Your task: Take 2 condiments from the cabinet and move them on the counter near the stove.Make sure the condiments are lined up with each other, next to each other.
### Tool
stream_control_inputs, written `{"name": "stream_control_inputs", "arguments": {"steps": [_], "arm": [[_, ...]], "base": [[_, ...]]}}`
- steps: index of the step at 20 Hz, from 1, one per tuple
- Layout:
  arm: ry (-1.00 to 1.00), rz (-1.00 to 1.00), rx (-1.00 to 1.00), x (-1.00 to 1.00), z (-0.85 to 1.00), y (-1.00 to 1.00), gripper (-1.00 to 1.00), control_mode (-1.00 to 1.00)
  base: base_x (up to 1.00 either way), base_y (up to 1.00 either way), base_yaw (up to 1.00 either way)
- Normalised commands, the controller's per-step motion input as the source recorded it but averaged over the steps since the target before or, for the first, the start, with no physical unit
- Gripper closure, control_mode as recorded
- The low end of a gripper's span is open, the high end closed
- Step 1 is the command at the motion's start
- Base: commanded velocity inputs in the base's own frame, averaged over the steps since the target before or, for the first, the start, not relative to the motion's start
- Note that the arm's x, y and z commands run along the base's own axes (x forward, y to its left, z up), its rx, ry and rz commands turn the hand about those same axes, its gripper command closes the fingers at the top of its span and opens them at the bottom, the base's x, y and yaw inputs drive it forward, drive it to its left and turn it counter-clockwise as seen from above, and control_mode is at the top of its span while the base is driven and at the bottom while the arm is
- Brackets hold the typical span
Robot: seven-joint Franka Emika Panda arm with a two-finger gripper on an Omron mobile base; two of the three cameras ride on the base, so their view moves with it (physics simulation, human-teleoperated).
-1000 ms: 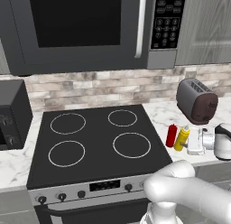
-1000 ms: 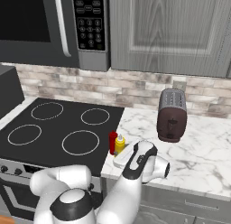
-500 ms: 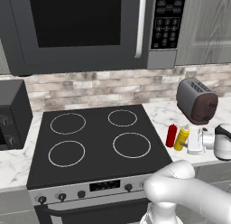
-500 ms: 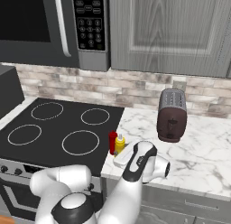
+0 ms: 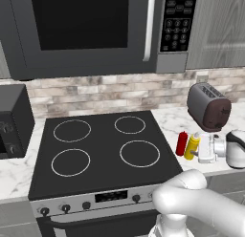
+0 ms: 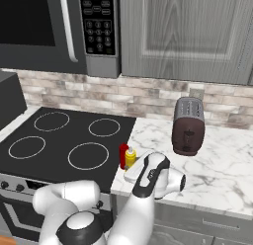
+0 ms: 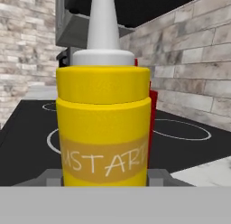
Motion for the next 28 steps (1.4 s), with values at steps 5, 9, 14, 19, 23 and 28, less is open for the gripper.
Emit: {"name": "stream_control_inputs", "arguments": {"steps": [5,9,14,19,23,28], "arm": [[0.0,0.0,-0.06,0.0,-0.12,0.0,1.0,-1.0],[0.0,0.0,-0.04,0.03,-0.11,0.0,1.0,-1.0],[0.0,0.0,-0.03,0.0,-0.14,0.0,1.0,-1.0],[0.0,0.0,0.0,0.05,-0.12,0.0,1.0,-1.0],[0.0,0.0,0.0,0.06,-0.07,0.0,1.0,-1.0],[0.0,0.0,0.0,0.01,-0.09,0.0,1.0,-1.0]], "base": [[0.0,0.0,0.0],[0.0,0.0,0.0],[0.0,0.0,0.0],[0.0,0.0,0.0],[0.0,0.0,0.0],[0.0,0.0,0.0]]}}
